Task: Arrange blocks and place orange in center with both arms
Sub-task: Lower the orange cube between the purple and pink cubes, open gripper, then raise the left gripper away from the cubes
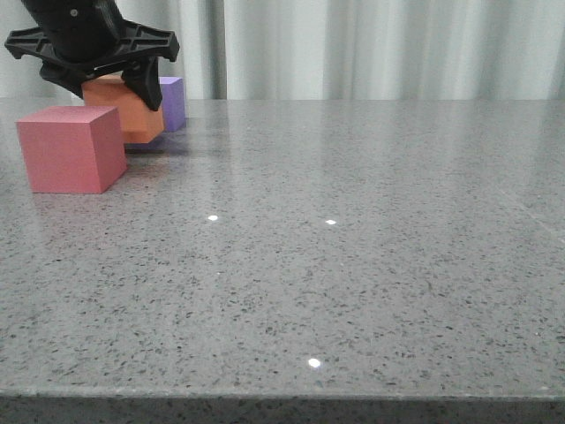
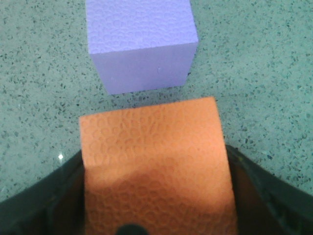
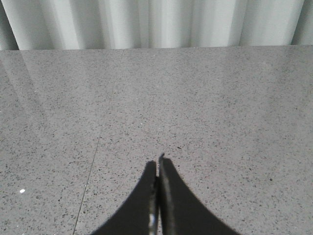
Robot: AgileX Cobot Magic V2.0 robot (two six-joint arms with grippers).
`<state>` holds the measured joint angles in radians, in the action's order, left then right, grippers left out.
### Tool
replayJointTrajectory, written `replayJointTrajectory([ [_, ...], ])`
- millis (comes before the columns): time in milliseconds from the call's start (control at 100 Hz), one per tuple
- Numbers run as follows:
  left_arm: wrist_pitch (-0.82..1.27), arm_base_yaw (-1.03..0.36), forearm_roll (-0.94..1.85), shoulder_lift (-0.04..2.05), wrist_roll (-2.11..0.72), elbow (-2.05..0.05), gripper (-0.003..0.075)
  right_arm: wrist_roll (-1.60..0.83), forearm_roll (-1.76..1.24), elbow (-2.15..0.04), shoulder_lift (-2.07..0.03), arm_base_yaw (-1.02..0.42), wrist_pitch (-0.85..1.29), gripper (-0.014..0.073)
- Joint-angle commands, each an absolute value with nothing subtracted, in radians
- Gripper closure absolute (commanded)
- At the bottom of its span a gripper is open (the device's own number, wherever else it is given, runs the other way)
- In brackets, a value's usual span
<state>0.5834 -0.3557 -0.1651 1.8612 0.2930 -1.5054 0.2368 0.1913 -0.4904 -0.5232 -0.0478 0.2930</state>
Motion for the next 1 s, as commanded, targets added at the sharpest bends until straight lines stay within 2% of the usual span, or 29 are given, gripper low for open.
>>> replayJointTrajectory([
  [0, 0.519, -0.352, -0.161, 1.815, 0.291, -1.520, 0.0333, 0.230, 0.203, -0.518, -0.527, -0.041, 0.212, 0.0663],
  [370, 0.491, -0.352, -0.161, 1.819, 0.291, -1.486, 0.0328, 0.230, 0.203, -0.518, -0.527, -0.041, 0.212, 0.0663],
  [440, 0.482, -0.352, -0.161, 1.819, 0.291, -1.486, 0.0286, 0.230, 0.203, -0.518, -0.527, -0.041, 0.212, 0.0663],
  [540, 0.473, -0.352, -0.161, 1.819, 0.291, -1.486, 0.0148, 0.230, 0.203, -0.518, -0.527, -0.041, 0.212, 0.0663],
  [630, 0.466, -0.352, -0.168, 1.819, 0.291, -1.486, 0.0062, 0.230, 0.203, -0.518, -0.527, -0.041, 0.212, 0.0663],
  [990, 0.451, -0.352, -0.185, 1.697, 0.291, -1.495, 0.0052, 0.230, 0.203, -0.518, -0.527, -0.041, 0.212, 0.0663],
])
